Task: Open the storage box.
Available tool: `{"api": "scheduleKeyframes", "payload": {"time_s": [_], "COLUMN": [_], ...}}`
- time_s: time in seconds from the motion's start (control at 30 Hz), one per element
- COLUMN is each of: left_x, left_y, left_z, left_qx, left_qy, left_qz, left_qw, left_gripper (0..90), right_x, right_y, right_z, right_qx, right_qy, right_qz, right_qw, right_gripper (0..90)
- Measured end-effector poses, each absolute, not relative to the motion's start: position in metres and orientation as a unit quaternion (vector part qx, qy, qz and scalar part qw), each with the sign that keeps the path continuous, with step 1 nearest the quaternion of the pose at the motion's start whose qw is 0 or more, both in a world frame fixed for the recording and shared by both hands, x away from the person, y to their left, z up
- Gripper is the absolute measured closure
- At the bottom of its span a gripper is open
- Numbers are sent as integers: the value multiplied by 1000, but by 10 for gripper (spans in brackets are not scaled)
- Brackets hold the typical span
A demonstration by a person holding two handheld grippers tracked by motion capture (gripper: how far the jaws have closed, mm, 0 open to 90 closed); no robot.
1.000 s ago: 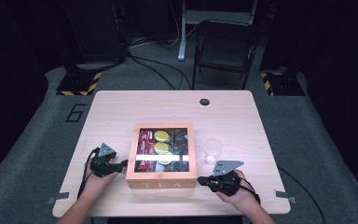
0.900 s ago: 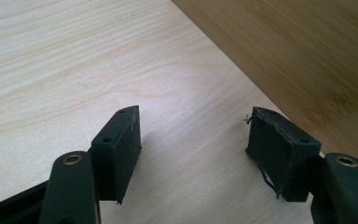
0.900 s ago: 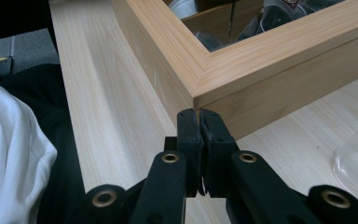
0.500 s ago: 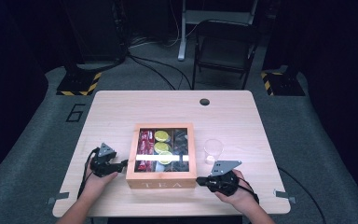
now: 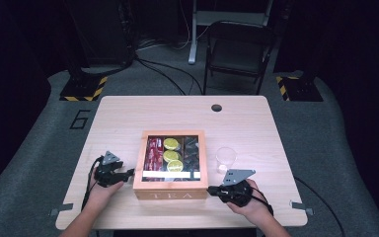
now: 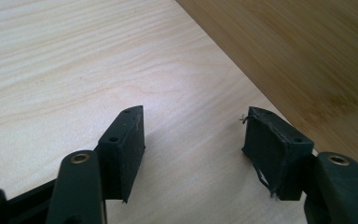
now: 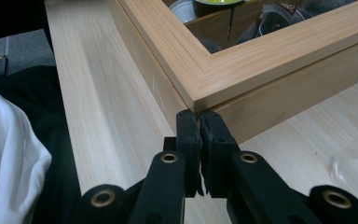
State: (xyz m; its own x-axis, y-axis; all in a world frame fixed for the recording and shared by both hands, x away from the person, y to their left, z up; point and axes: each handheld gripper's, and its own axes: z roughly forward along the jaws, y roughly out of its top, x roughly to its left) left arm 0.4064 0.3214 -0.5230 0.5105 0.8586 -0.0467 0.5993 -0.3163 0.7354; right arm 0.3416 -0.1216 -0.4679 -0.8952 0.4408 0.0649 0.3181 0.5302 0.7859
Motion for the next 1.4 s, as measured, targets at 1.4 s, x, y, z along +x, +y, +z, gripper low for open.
{"api": "scheduleKeyframes", "payload": {"time_s": [1.4], "left_x": [342], "left_y": [312], "left_z": [-440], "left_qx": [791], "left_qy": [368], "left_qz": [196], "left_qw": [448], "left_gripper": [429], "right_x": [351], "right_y": [-115], "right_z": [-427], "right_qx": [269], "right_qy": [830], "right_qz": [485], "right_qw": [65], "right_gripper": [835]}}
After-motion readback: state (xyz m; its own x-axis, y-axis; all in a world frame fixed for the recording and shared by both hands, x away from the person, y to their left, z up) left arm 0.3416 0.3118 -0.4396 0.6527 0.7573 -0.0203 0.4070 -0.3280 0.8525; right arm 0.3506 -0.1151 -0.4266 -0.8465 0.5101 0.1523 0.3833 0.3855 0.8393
